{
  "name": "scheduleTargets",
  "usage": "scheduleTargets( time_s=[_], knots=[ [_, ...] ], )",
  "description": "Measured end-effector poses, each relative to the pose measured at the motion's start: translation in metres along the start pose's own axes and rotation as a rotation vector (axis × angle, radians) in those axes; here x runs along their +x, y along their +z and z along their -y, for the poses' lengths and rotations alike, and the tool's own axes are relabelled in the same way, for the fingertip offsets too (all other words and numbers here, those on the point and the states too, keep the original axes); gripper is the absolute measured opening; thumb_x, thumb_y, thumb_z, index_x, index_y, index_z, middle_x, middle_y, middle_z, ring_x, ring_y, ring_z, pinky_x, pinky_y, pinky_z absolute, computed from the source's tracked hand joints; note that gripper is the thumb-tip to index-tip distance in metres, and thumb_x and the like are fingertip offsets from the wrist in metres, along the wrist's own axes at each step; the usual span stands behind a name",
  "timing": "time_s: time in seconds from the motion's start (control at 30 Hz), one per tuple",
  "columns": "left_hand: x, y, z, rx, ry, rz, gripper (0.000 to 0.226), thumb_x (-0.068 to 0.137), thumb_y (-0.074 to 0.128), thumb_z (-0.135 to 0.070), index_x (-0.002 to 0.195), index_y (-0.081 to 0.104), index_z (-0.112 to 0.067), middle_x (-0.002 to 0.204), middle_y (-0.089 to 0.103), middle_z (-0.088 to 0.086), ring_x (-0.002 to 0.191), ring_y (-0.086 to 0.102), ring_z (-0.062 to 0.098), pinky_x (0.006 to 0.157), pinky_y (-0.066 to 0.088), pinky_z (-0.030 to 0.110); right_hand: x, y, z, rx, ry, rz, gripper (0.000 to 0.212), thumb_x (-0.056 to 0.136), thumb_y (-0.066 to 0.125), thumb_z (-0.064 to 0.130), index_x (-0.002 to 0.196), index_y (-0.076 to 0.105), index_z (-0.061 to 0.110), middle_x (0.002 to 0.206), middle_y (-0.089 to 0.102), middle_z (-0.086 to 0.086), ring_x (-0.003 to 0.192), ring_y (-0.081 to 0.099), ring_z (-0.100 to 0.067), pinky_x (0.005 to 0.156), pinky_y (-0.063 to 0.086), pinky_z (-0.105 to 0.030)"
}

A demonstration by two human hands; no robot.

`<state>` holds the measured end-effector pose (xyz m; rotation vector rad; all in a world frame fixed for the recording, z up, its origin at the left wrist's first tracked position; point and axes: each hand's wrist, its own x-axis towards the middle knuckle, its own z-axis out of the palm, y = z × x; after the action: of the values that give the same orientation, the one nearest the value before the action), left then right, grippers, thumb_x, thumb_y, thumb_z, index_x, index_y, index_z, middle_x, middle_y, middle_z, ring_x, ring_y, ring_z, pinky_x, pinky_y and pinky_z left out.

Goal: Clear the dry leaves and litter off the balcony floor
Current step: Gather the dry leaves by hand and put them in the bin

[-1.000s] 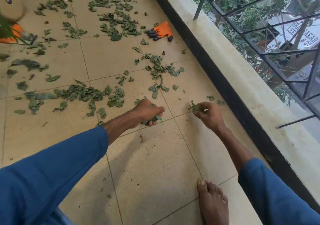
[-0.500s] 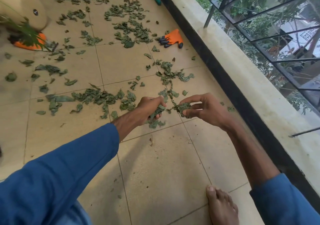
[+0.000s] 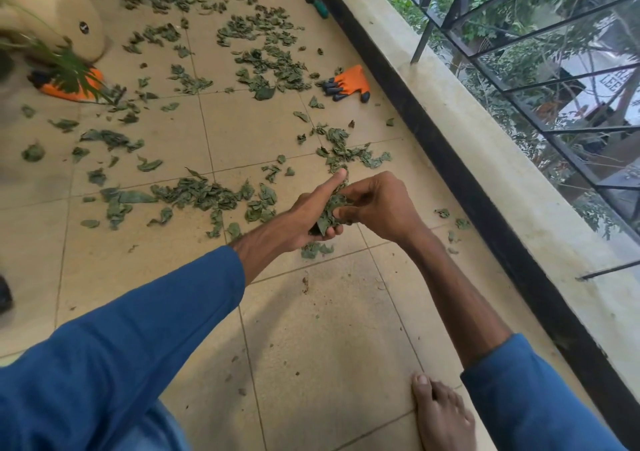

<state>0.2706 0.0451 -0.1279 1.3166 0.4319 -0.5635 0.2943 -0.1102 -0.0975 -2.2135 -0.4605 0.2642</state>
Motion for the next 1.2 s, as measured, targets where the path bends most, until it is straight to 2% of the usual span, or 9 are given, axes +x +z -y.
scheduleTargets(
  time_s=[0.13,0.23,0.4,0.5,0.77,0.97,1.03,1.1,1.2],
  knots=[
    [-0.004,-0.004,-0.003,-0.086,-0.004,0.03,0.052,0.092,0.062,-0.065,0.101,0.071,-0.014,0.073,0.063,0.004,0.059,0.056,0.016,0.04,0.041,0.02,0.005,0.002,0.005,0.177,0.143,-0.058,0.029,0.068,0.093,0.012,0.09,0.076,0.004,0.076,0.076,-0.01,0.067,0.075,-0.023,0.06,0.058,-0.024],
    [-0.005,-0.007,-0.005,-0.111,-0.007,0.016,0.047,0.09,0.067,-0.061,0.1,0.072,-0.016,0.073,0.064,0.003,0.059,0.057,0.015,0.039,0.041,0.019,0.009,0.001,0.01,0.196,0.186,-0.03,0.029,0.067,0.093,0.012,0.087,0.074,0.005,0.077,0.077,-0.011,0.069,0.075,-0.022,0.057,0.056,-0.021],
    [-0.001,-0.01,-0.012,-0.165,-0.011,-0.029,0.039,0.091,0.073,-0.05,0.105,0.07,-0.014,0.074,0.067,0.004,0.059,0.06,0.015,0.04,0.044,0.018,0.01,-0.001,0.009,0.231,0.179,-0.073,0.024,0.07,0.091,0.012,0.09,0.08,0.006,0.081,0.078,-0.009,0.078,0.076,-0.029,0.075,0.064,-0.039],
    [0.003,-0.009,-0.015,-0.145,-0.02,-0.026,0.039,0.092,0.073,-0.047,0.108,0.072,-0.012,0.081,0.071,0.006,0.063,0.065,0.015,0.042,0.047,0.019,0.008,-0.001,0.006,0.201,0.19,-0.125,0.017,0.074,0.089,0.011,0.088,0.08,0.008,0.081,0.077,-0.006,0.076,0.076,-0.024,0.075,0.064,-0.042],
    [0.009,0.022,-0.024,-0.087,-0.006,0.07,0.052,0.082,0.084,-0.045,0.115,0.072,-0.005,0.083,0.073,0.006,0.07,0.068,0.015,0.047,0.051,0.016,-0.01,-0.031,-0.012,0.36,0.338,-0.214,0.038,0.075,0.088,0.008,0.102,0.061,0.005,0.083,0.078,-0.011,0.076,0.075,-0.022,0.057,0.051,-0.026],
    [0.026,0.04,-0.012,-0.08,-0.115,0.092,0.033,0.085,0.083,-0.022,0.109,0.073,-0.004,0.086,0.072,0.01,0.068,0.064,0.012,0.046,0.051,0.012,-0.032,-0.05,-0.047,0.6,0.385,-0.153,0.021,0.087,0.073,-0.004,0.106,0.064,0.002,0.096,0.076,-0.019,0.088,0.075,-0.027,0.08,0.063,-0.039],
    [0.031,0.044,-0.009,-0.079,-0.149,0.105,0.034,0.084,0.083,-0.019,0.112,0.072,-0.003,0.087,0.072,0.009,0.068,0.065,0.011,0.047,0.051,0.012,-0.04,-0.057,-0.077,0.494,0.448,-0.212,0.016,0.09,0.072,0.003,0.106,0.069,0.004,0.096,0.078,-0.011,0.09,0.075,-0.024,0.082,0.063,-0.039],
    [0.036,0.047,-0.006,-0.075,-0.166,0.108,0.031,0.082,0.085,-0.017,0.109,0.073,-0.005,0.088,0.072,0.009,0.07,0.065,0.011,0.048,0.052,0.012,-0.048,-0.059,-0.127,0.183,0.564,-0.384,0.013,0.088,0.076,0.008,0.1,0.075,0.01,0.096,0.077,-0.005,0.09,0.074,-0.022,0.087,0.061,-0.043],
    [0.04,0.053,-0.003,-0.07,-0.183,0.118,0.027,0.081,0.086,-0.018,0.103,0.073,-0.009,0.089,0.072,0.008,0.07,0.065,0.01,0.049,0.052,0.012,-0.062,-0.053,-0.187,-0.104,0.762,-0.549,0.028,0.08,0.084,0.023,0.104,0.074,0.012,0.108,0.073,-0.005,0.104,0.067,-0.021,0.092,0.056,-0.041]
  ],
)
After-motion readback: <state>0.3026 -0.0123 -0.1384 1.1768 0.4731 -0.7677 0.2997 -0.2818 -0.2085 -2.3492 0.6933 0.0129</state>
